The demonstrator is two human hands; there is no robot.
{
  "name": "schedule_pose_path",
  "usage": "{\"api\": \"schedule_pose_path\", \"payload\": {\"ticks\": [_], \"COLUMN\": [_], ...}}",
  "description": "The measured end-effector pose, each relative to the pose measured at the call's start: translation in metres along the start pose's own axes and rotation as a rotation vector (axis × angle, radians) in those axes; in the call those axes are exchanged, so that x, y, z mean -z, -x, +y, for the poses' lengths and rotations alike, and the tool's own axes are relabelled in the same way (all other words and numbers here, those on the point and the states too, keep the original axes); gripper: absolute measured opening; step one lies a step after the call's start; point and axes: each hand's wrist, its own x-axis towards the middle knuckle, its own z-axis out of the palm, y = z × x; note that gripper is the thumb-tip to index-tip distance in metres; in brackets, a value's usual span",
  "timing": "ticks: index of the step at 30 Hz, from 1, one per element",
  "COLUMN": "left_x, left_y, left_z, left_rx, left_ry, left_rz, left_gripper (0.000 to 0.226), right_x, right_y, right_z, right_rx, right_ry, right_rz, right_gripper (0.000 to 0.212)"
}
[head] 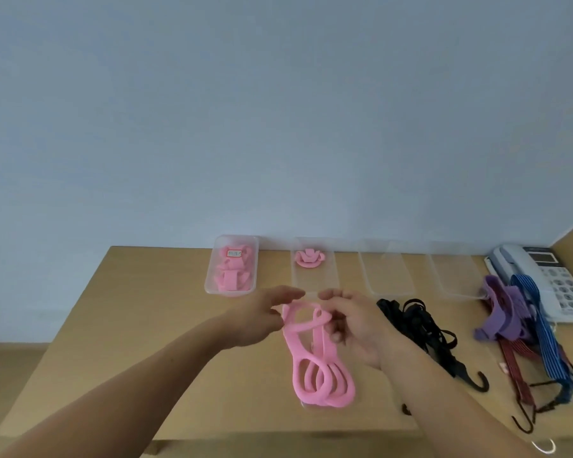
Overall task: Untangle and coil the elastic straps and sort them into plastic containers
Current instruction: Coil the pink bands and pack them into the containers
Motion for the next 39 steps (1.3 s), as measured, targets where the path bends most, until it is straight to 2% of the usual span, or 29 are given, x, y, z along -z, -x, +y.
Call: {"api": "schedule_pose_path", "payload": {"ticks": [2, 4, 6, 9, 11, 13, 15, 18, 23, 26, 29, 33, 36, 39], "left_x": [0.01, 0.015, 0.016, 0.014, 0.014, 0.016, 0.018, 0.017, 0.014, 0.012, 0.013, 0.016, 0.016, 0.016], "left_y": [0.006, 0.01, 0.011, 0.007, 0.006, 0.007, 0.009, 0.011, 0.015, 0.018, 0.021, 0.023, 0.022, 0.022], "left_z": [0.02, 0.04, 0.059, 0.075, 0.082, 0.088, 0.093, 0.098, 0.11, 0.117, 0.125, 0.131, 0.127, 0.123], "left_rx": [-0.028, -0.114, -0.203, -0.185, -0.143, -0.13, -0.143, -0.149, -0.11, -0.08, -0.028, 0.007, -0.033, -0.073], "left_ry": [0.17, 0.216, 0.215, 0.288, 0.376, 0.431, 0.467, 0.473, 0.565, 0.616, 0.702, 0.742, 0.732, 0.679], "left_rz": [-0.048, -0.062, -0.02, 0.167, 0.181, 0.15, 0.114, 0.088, 0.037, -0.005, -0.019, 0.008, 0.009, 0.019], "left_gripper": [0.069, 0.064, 0.045, 0.024, 0.023, 0.026, 0.031, 0.03, 0.033, 0.038, 0.043, 0.038, 0.031, 0.025], "right_x": [-0.002, -0.005, -0.007, -0.006, -0.004, -0.001, 0.001, 0.0, 0.005, 0.004, 0.002, 0.004, 0.006, 0.009], "right_y": [0.009, 0.019, 0.026, 0.035, 0.041, 0.044, 0.044, 0.048, 0.052, 0.058, 0.06, 0.06, 0.06, 0.06], "right_z": [-0.026, -0.047, -0.061, -0.076, -0.083, -0.089, -0.093, -0.102, -0.109, -0.112, -0.111, -0.105, -0.099, -0.096], "right_rx": [0.015, 0.015, 0.036, 0.158, 0.309, 0.456, 0.583, 0.682, 0.745, 0.788, 0.916, 1.025, 1.025, 0.911], "right_ry": [-0.125, -0.193, -0.188, 0.116, 0.398, 0.523, 0.576, 0.632, 0.849, 0.838, 0.834, 0.797, 0.754, 0.658], "right_rz": [-0.036, -0.066, -0.091, -0.038, 0.058, 0.148, 0.17, 0.078, 0.035, -0.016, 0.032, 0.041, 0.035, -0.029], "right_gripper": [0.015, 0.013, 0.01, 0.023, 0.041, 0.048, 0.041, 0.019, 0.028, 0.019, 0.011, 0.011, 0.019, 0.016]}}
